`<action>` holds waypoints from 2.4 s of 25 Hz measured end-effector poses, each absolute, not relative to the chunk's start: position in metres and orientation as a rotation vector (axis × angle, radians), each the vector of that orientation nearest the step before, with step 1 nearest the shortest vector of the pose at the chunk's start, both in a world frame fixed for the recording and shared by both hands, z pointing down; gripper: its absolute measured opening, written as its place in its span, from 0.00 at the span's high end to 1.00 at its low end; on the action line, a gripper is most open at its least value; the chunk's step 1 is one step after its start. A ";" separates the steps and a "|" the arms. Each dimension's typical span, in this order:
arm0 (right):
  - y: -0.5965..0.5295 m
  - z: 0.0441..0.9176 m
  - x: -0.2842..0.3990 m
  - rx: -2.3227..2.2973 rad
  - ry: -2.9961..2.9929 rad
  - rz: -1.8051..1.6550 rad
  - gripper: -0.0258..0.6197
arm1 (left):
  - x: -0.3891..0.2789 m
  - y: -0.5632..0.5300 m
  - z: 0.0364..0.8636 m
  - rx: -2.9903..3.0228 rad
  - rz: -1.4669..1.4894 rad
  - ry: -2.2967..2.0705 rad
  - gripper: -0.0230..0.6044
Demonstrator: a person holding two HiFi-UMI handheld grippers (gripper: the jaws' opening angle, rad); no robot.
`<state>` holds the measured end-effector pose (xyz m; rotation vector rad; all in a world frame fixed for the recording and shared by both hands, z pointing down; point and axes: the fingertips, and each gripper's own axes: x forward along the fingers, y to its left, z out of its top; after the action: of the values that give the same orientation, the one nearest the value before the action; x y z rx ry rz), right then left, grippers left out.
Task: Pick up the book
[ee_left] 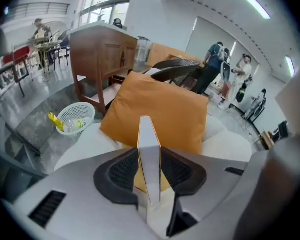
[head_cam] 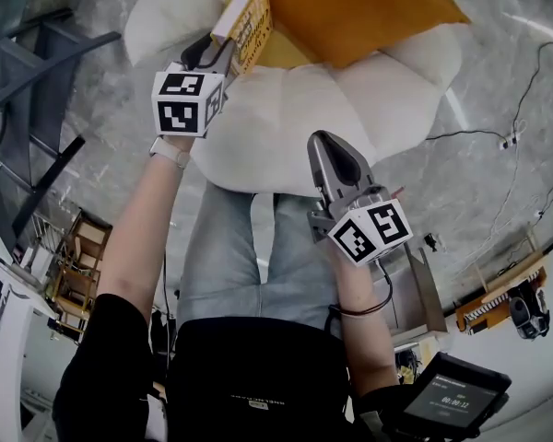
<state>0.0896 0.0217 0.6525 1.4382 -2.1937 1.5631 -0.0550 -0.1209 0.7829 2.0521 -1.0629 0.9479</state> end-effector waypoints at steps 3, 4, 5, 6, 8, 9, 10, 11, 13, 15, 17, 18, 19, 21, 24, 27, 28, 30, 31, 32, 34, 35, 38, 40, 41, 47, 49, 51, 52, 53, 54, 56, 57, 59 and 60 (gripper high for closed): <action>0.024 0.651 0.096 1.446 -2.193 1.565 0.92 | -0.039 -0.122 0.779 2.096 0.996 -1.078 0.73; 0.026 0.651 0.099 1.453 -2.190 1.568 0.92 | -0.033 -0.125 0.778 2.096 0.998 -1.086 0.73; 0.027 0.651 0.103 1.461 -2.184 1.571 0.92 | -0.028 -0.129 0.777 2.093 0.998 -1.093 0.73; 0.029 0.651 0.108 1.469 -2.178 1.575 0.92 | -0.024 -0.134 0.776 2.090 1.001 -1.100 0.73; 0.030 0.652 0.116 1.486 -2.167 1.584 0.92 | -0.016 -0.144 0.777 2.086 1.014 -1.111 0.73; 0.030 0.653 0.122 1.496 -2.162 1.589 0.92 | -0.012 -0.150 0.777 2.084 1.023 -1.117 0.73; 0.030 0.654 0.128 1.505 -2.158 1.594 0.92 | -0.007 -0.155 0.779 2.081 1.030 -1.122 0.73; 0.030 0.656 0.134 1.514 -2.153 1.599 0.92 | -0.004 -0.160 0.781 2.077 1.037 -1.126 0.73; 0.030 0.659 0.145 1.532 -2.143 1.609 0.92 | 0.002 -0.170 0.785 2.074 1.052 -1.128 0.73; 0.029 0.662 0.152 1.549 -2.133 1.619 0.92 | 0.007 -0.178 0.787 2.083 1.071 -1.124 0.73; 0.027 0.663 0.158 1.563 -2.126 1.627 0.92 | 0.011 -0.186 0.789 2.093 1.093 -1.130 0.73; 0.026 0.664 0.160 1.568 -2.124 1.630 0.92 | 0.011 -0.190 0.790 2.094 1.104 -1.139 0.73; 0.025 0.665 0.162 1.571 -2.122 1.633 0.92 | 0.011 -0.194 0.792 2.092 1.113 -1.150 0.73; 0.023 0.665 0.162 1.573 -2.118 1.636 0.92 | 0.008 -0.200 0.797 2.082 1.118 -1.168 0.73; 0.019 0.667 0.158 1.571 -2.119 1.635 0.92 | 0.003 -0.207 0.801 2.084 1.097 -1.181 0.73; 0.017 0.667 0.158 1.574 -2.120 1.634 0.92 | 0.002 -0.211 0.803 2.096 1.081 -1.178 0.72; 0.017 0.667 0.159 1.575 -2.118 1.635 0.92 | 0.002 -0.210 0.805 2.091 1.077 -1.163 0.72; 0.018 0.668 0.159 1.575 -2.114 1.639 0.92 | 0.006 -0.203 0.816 2.049 1.076 -1.078 0.72; 0.018 0.668 0.158 1.574 -2.112 1.640 0.92 | 0.008 -0.197 0.824 2.018 1.069 -1.026 0.72; 0.019 0.668 0.158 1.573 -2.110 1.641 0.92 | 0.011 -0.192 0.830 1.994 1.056 -0.993 0.72; 0.019 0.668 0.157 1.570 -2.108 1.643 0.92 | 0.012 -0.190 0.835 1.990 1.041 -0.996 0.72; 0.018 0.668 0.156 1.568 -2.108 1.643 0.92 | 0.012 -0.191 0.835 1.999 1.044 -1.012 0.72; 0.017 0.669 0.157 1.569 -2.106 1.639 0.92 | 0.015 -0.193 0.835 2.010 1.047 -1.031 0.72; 0.017 0.669 0.158 1.574 -2.102 1.640 0.92 | 0.016 -0.192 0.835 2.014 1.052 -1.029 0.72; 0.017 0.669 0.158 1.576 -2.102 1.641 0.92 | 0.016 -0.192 0.835 2.016 1.056 -1.028 0.72; 0.016 0.671 0.159 1.568 -2.101 1.637 0.92 | 0.012 -0.190 0.838 2.001 1.074 -1.026 0.72; 0.016 0.670 0.159 1.567 -2.102 1.631 0.92 | 0.008 -0.187 0.839 1.985 1.073 -1.028 0.72; 0.015 0.669 0.159 1.564 -2.108 1.619 0.92 | 0.005 -0.183 0.839 1.974 1.063 -1.029 0.72; 0.014 0.669 0.159 1.564 -2.113 1.611 0.92 | 0.003 -0.181 0.838 1.970 1.057 -1.031 0.72; 0.013 0.668 0.159 1.563 -2.116 1.604 0.92 | 0.001 -0.178 0.837 1.964 1.051 -1.032 0.72; 0.013 0.667 0.158 1.563 -2.118 1.598 0.92 | -0.001 -0.175 0.835 1.958 1.047 -1.033 0.72; 0.014 0.664 0.156 1.558 -2.119 1.585 0.92 | -0.005 -0.168 0.829 1.952 1.047 -1.030 0.72; 0.015 0.663 0.154 1.553 -2.119 1.577 0.92 | -0.008 -0.165 0.826 1.954 1.051 -1.030 0.72; 0.015 0.660 0.150 1.538 -2.120 1.557 0.92 | -0.014 -0.160 0.819 1.962 1.055 -1.033 0.72; 0.015 0.659 0.148 1.530 -2.123 1.545 0.92 | -0.018 -0.159 0.816 1.964 1.053 -1.037 0.72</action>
<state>0.1476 0.0150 0.6592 1.5297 -2.1235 1.5453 -0.0180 -0.1592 0.8162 1.9637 -1.0373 1.0532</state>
